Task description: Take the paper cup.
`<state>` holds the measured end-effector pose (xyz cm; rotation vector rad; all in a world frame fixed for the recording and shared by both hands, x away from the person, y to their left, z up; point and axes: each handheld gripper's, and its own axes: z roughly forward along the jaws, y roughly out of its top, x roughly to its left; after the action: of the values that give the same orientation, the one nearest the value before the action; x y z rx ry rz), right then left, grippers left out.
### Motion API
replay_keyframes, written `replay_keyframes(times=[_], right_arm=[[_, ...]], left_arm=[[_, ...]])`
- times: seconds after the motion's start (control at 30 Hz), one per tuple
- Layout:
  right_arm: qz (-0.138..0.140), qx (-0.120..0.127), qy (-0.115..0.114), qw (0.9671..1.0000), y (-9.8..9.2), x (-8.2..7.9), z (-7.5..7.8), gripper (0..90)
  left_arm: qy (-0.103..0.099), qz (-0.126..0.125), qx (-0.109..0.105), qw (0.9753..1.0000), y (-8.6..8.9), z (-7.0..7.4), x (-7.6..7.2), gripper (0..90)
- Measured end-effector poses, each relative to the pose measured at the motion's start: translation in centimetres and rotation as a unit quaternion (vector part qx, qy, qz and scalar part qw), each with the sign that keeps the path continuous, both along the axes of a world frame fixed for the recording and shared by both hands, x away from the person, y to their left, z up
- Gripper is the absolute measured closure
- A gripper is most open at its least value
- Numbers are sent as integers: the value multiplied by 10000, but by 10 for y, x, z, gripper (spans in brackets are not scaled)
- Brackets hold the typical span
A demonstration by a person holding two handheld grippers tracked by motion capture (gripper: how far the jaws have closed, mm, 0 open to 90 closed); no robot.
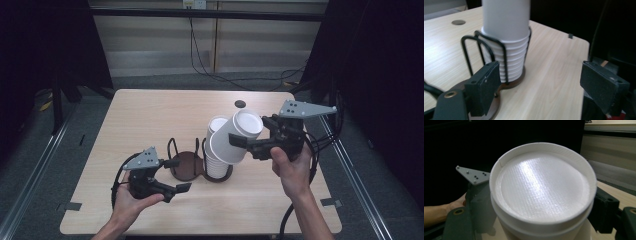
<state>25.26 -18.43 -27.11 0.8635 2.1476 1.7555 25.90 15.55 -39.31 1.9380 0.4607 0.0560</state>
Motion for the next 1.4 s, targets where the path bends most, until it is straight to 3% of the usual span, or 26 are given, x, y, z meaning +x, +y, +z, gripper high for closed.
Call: replay_keyframes(times=[0.43,0.67,0.77,0.97,1.03,1.1,1.23,1.4], right_arm=[[357,-121,141,9992,15,-21,-26,224],[438,-178,302,9984,22,-20,-45,227],[496,-124,347,9981,25,-19,-52,228],[561,-94,569,9968,28,-14,-71,228],[568,-99,600,9965,29,-14,-73,228],[594,-88,634,9962,31,-13,-77,229],[700,-138,645,9954,39,-13,-82,229],[753,-79,753,9943,45,-10,-89,229]], left_arm=[[-260,-279,-143,9992,-8,17,-23,163],[-326,-436,-272,9981,-13,20,-22,161],[-267,-487,-197,9983,-18,19,-16,159],[-227,-445,-296,9983,-21,14,-16,162],[-176,-469,-195,9986,-21,13,-16,160],[-194,-423,-255,9986,-19,10,-17,160],[-31,-447,-334,9984,-17,0,-13,159],[-92,-342,-292,9989,-16,-8,-11,161]])
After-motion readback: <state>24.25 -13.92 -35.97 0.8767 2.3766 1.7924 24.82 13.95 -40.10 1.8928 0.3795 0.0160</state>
